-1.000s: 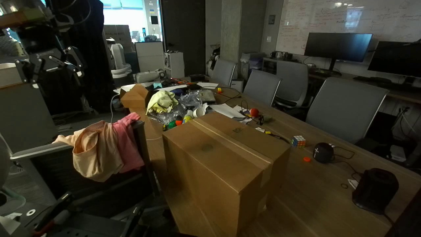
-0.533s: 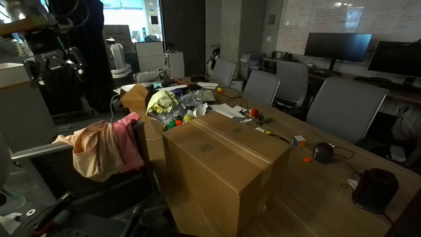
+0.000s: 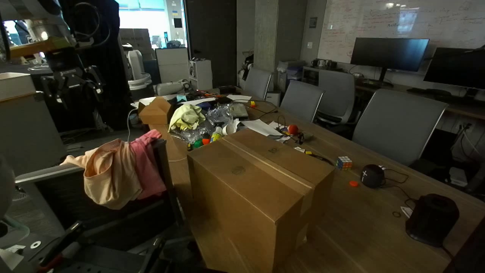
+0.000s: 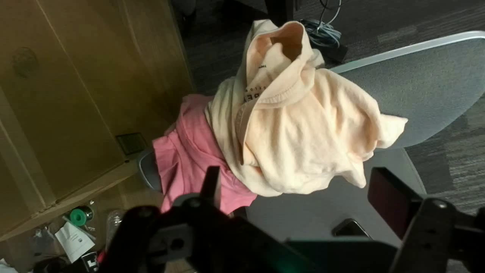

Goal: Put the clothes on the box

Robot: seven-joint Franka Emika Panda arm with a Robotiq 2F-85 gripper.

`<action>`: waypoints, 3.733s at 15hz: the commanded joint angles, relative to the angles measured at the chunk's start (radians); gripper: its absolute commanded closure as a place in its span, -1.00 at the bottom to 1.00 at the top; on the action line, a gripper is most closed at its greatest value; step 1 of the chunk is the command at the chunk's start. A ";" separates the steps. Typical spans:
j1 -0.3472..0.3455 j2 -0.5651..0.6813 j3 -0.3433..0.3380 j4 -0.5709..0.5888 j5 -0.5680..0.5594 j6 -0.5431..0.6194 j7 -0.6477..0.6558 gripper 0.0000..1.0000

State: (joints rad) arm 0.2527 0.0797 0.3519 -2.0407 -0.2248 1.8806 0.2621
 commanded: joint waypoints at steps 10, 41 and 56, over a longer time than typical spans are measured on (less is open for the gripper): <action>0.050 0.258 -0.100 0.115 0.039 -0.009 0.076 -1.00; 0.074 0.331 -0.165 0.135 0.114 -0.064 0.100 0.99; 0.131 0.044 -0.114 0.215 0.023 -0.235 0.251 0.94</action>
State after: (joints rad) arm 0.3734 0.1955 0.2203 -1.8695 -0.1803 1.7219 0.4840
